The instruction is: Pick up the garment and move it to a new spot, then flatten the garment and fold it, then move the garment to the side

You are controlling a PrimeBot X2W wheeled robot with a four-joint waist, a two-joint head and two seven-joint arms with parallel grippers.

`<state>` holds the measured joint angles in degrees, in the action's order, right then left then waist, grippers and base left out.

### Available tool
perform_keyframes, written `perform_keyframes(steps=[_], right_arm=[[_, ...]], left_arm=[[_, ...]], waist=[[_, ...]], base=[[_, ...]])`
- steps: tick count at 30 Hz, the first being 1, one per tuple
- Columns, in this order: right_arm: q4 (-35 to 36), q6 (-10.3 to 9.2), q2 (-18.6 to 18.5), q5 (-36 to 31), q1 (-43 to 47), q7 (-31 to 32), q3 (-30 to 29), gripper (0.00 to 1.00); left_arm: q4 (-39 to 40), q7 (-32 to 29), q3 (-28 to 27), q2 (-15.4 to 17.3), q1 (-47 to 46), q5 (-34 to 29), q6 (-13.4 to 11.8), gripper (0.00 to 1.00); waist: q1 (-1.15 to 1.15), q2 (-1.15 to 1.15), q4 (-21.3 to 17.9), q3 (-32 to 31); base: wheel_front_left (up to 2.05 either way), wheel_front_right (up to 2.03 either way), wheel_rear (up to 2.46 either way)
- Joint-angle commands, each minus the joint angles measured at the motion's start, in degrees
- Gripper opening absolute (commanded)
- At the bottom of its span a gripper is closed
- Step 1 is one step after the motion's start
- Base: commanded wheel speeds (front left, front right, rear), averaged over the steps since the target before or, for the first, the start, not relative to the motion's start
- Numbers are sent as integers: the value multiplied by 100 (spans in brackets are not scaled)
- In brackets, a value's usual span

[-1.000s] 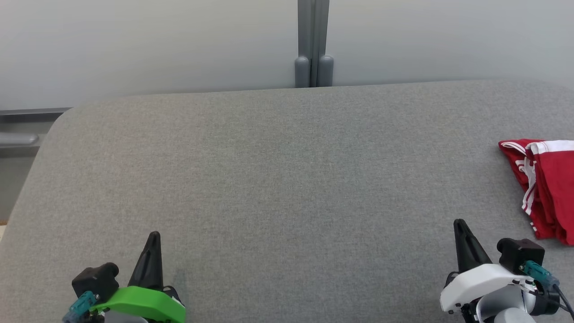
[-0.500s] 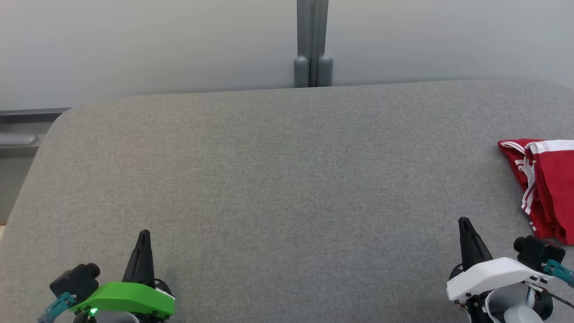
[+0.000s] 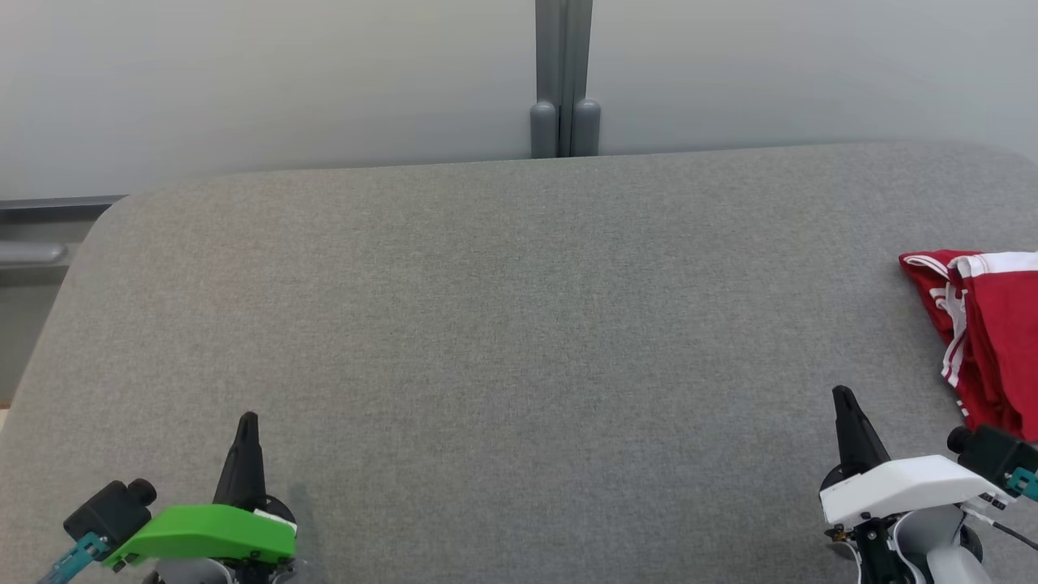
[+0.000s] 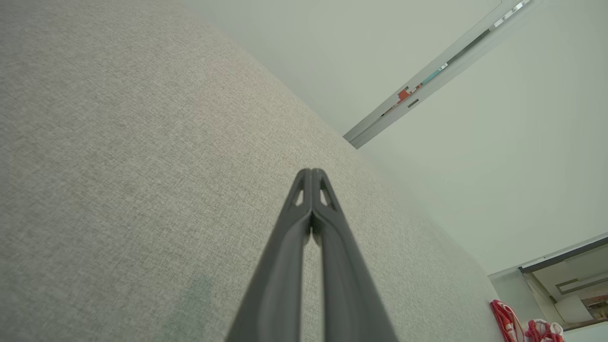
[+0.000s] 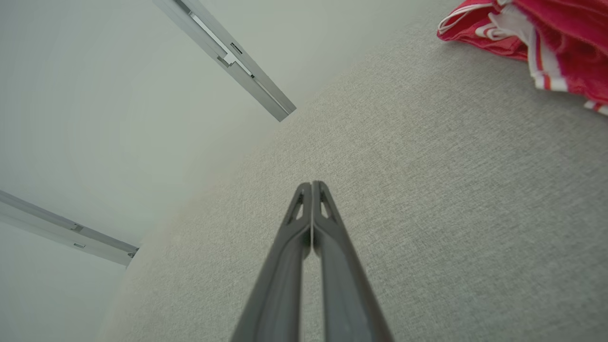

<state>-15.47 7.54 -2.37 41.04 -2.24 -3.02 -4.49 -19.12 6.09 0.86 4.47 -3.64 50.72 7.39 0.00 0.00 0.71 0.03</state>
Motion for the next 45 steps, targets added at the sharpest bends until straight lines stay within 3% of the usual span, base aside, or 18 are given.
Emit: perform_keyframes(steps=[1, 45], right_arm=[[91, -3, -30, 217, -151, 40, -19, 0], [137, -3, -51, 3120, -323, 588, -135, 0]], left_arm=[[92, -41, -55, 12, -165, 199, 5, 0], [355, -769, -472, -86, -254, 2540, 12, 0]], waist=[[0, 0, -1, 0], [0, 0, -36, 7]], base=[[0, 0, 0], [0, 0, 0]])
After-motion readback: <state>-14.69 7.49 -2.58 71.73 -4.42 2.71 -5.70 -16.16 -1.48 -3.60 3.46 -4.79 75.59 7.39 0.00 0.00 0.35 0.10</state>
